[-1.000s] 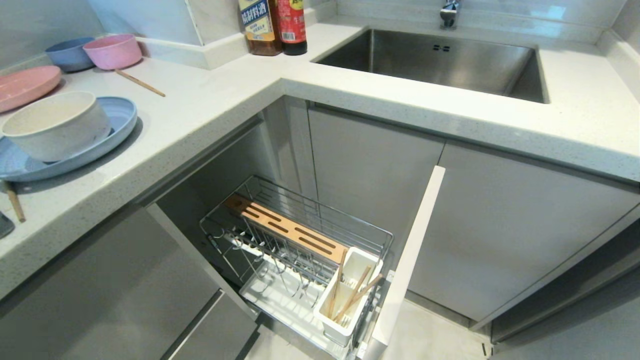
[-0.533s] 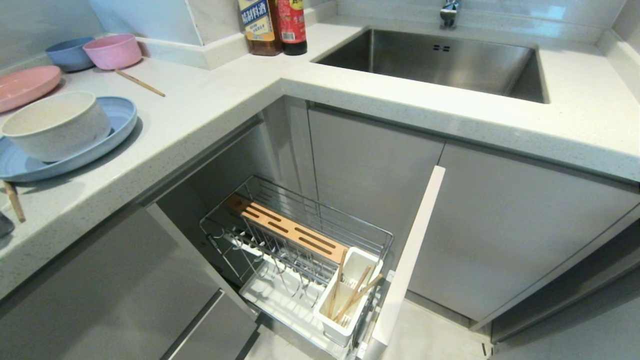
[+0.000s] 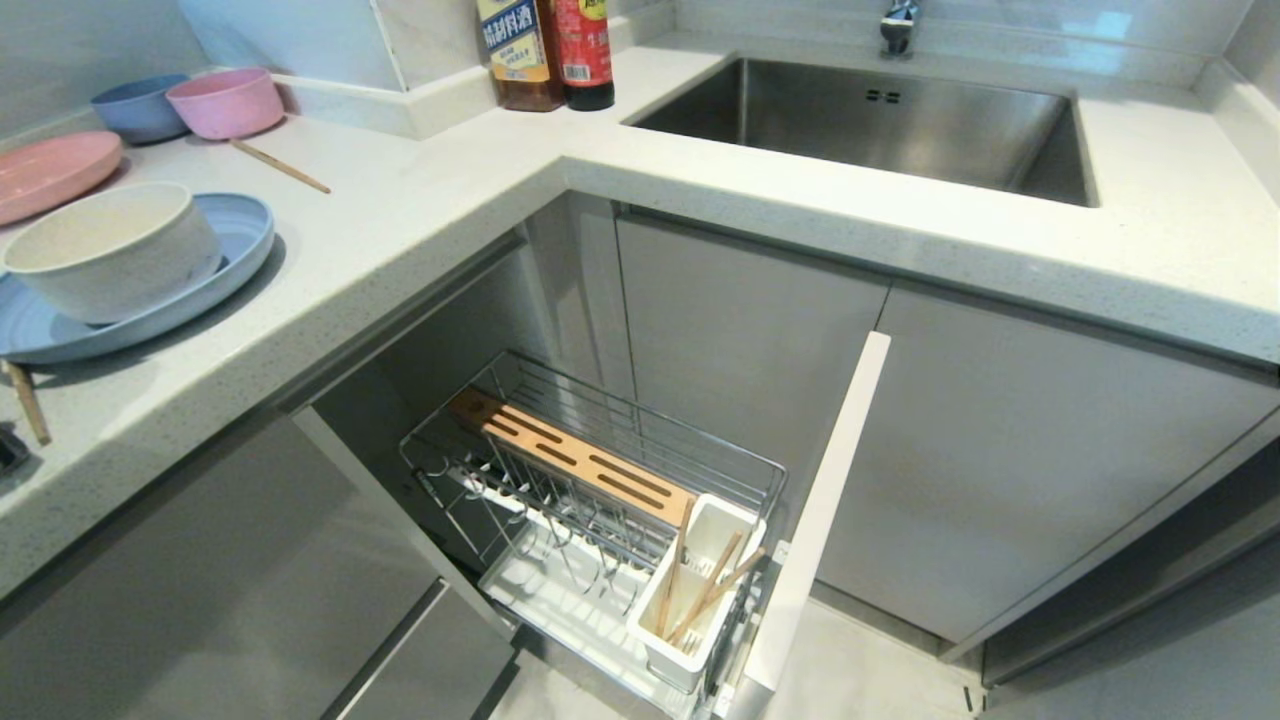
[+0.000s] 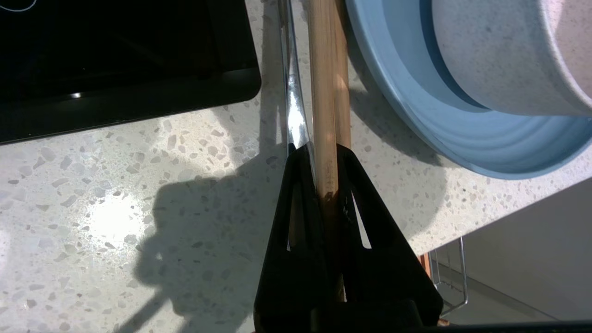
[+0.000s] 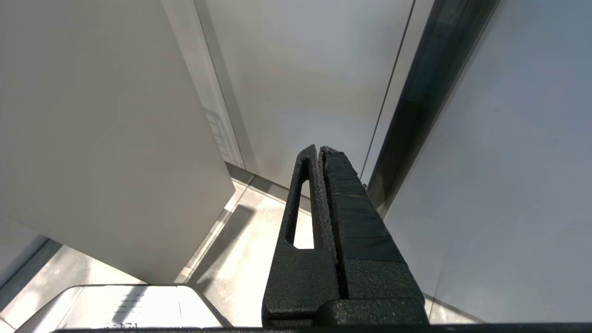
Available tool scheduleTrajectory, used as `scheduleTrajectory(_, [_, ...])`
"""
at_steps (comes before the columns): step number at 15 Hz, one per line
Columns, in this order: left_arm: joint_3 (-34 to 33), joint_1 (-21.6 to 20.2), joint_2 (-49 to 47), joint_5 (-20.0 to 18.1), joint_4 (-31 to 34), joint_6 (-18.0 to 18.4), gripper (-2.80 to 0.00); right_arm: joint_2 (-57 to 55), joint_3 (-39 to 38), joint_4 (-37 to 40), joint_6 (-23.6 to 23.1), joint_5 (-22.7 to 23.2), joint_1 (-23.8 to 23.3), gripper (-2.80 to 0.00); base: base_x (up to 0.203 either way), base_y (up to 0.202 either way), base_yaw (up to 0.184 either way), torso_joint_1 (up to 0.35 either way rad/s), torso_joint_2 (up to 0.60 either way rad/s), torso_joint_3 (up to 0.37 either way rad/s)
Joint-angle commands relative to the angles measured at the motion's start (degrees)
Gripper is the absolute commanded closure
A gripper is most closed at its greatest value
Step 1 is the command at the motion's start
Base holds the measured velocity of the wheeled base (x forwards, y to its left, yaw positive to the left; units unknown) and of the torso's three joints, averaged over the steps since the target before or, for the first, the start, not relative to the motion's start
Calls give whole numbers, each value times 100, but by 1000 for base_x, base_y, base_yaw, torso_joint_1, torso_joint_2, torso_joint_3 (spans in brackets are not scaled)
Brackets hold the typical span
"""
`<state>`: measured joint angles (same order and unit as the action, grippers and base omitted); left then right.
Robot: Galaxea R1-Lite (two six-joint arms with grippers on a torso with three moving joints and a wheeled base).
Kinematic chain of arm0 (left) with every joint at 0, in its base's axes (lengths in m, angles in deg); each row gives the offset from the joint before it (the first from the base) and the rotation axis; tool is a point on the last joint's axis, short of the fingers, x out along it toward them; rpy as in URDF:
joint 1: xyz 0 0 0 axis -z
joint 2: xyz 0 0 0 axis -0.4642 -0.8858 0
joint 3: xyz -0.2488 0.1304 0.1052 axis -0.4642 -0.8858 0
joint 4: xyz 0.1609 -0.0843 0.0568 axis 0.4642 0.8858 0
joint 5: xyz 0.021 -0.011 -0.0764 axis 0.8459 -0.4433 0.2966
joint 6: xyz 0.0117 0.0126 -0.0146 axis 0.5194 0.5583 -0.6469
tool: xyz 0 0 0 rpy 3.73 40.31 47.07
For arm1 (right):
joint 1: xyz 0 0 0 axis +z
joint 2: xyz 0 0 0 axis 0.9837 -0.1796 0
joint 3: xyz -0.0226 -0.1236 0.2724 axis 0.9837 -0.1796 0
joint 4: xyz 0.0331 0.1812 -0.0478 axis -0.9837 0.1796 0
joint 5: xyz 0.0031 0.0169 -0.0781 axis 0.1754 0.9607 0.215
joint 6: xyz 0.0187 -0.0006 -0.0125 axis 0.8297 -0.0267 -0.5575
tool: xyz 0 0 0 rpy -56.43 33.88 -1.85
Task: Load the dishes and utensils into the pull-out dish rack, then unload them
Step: Take the chopsticks out of the cupboard, then close the cupboard
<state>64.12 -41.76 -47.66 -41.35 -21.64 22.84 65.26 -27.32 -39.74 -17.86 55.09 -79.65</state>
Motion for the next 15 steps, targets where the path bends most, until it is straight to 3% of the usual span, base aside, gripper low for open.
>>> scheduleTrajectory(1, [-5,-66,-54,-3,17,-24,0,-2,-9,-1,0,1,0,0,0,0,0,0,0,0])
scheduleTrajectory(2, [2,-84,-54,-3,8,-24,0,-2,-9,-1,0,1,0,0,0,0,0,0,0,0])
scheduleTrajectory(3, [2,-84,-54,-8,8,-15,-280,-2,-7,-1,0,1,0,0,0,0,0,0,0,0])
scheduleTrajectory(8, [29,-145,-45,-3,-1,-14,-280,-2,-9,-1,0,1,0,0,0,0,0,0,0,0])
scheduleTrajectory(12, [469,-139,176,4,-5,58,-280,-2,-9,-1,0,1,0,0,0,0,0,0,0,0])
scheduleTrajectory(13, [636,-141,298,8,-47,162,-53,-2,-9,-1,0,1,0,0,0,0,0,0,0,0])
scheduleTrajectory(14, [796,-144,463,19,-232,340,0,-2,-9,-1,0,1,0,0,0,0,0,0,0,0])
scheduleTrajectory(15, [1008,-145,575,56,-495,422,0,-2,-9,-1,0,1,0,0,0,0,0,0,0,0])
